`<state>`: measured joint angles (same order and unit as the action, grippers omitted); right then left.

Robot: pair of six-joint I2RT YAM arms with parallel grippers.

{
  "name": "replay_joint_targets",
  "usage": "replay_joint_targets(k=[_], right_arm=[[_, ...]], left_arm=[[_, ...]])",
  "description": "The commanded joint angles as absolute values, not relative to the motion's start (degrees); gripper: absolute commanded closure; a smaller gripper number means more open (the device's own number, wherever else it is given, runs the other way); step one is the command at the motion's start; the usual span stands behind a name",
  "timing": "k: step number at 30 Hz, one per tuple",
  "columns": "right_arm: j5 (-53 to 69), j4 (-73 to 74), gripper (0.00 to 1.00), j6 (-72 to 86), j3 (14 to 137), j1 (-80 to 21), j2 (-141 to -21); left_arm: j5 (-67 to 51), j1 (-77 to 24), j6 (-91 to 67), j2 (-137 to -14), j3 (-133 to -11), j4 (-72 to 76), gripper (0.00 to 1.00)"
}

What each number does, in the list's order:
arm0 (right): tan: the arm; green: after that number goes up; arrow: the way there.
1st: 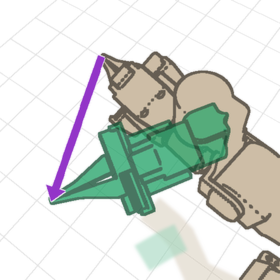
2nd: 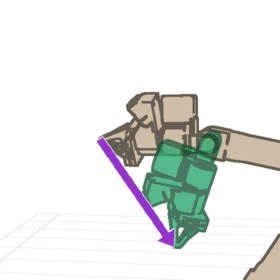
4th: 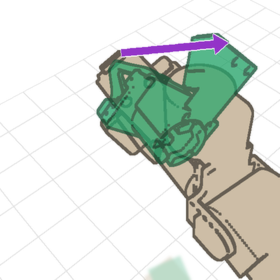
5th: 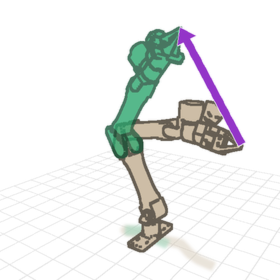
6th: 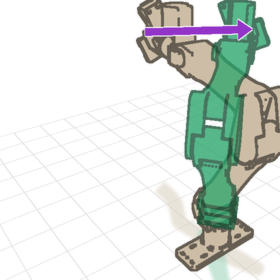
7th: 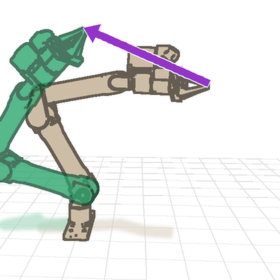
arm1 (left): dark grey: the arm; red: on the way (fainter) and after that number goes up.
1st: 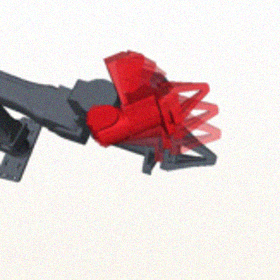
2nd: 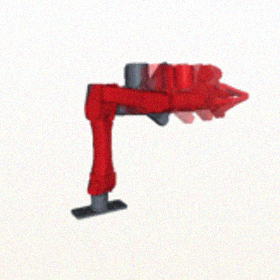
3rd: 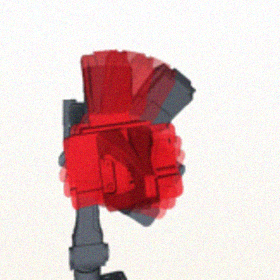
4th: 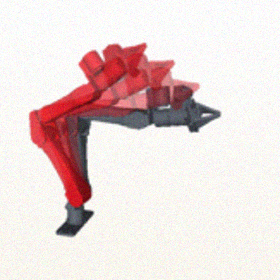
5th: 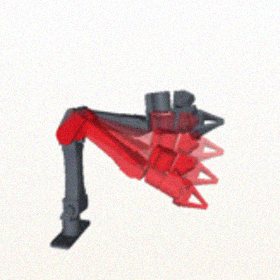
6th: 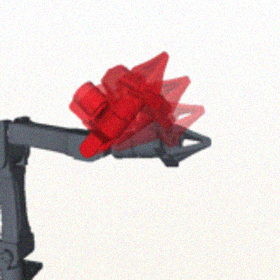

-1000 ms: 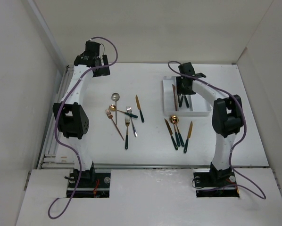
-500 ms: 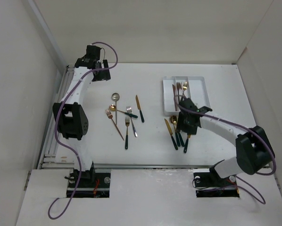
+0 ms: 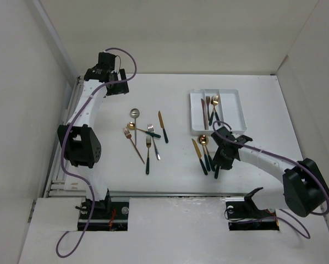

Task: Sort the eating utensils into containers

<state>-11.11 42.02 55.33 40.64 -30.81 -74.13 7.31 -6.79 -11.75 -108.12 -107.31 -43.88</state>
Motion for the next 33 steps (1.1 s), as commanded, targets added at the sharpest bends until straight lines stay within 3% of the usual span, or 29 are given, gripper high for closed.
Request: replay_joint_targets(k=[1,13,16,21,23,33], right_arm=[[-13.7,41.9,0.60,57.6,41.0,-30.1,-76.3],[-14.7,43.4,0.61,52.0,45.5,-30.1,-83.6],[-12.8,42.4,0.67,49.4,46.1,-30.1,-84.7],[-12.2,41.7,0.93,48.3,44.9,-28.8,-82.7],[-12.2,41.0,0.98,48.3,44.3,-28.8,-81.7],[-18.7,45.2,1.00,49.0,46.2,-29.4,-71.7]], left_arm=[[6.9,-7.6,-12.4,-103.6,-106.6,-43.4,0.13],[8.0,-7.6,-12.4,-102.6,-106.6,-43.4,0.11],[8.5,-7.6,-12.4,-102.6,-106.6,-43.4,0.11],[9.8,-7.6,-12.4,-102.6,-107.7,-43.4,0.11],[9.8,-7.6,-12.4,-102.6,-108.2,-43.4,0.11],[9.8,-7.6,-12.4,-103.6,-109.2,-43.9,0.11]])
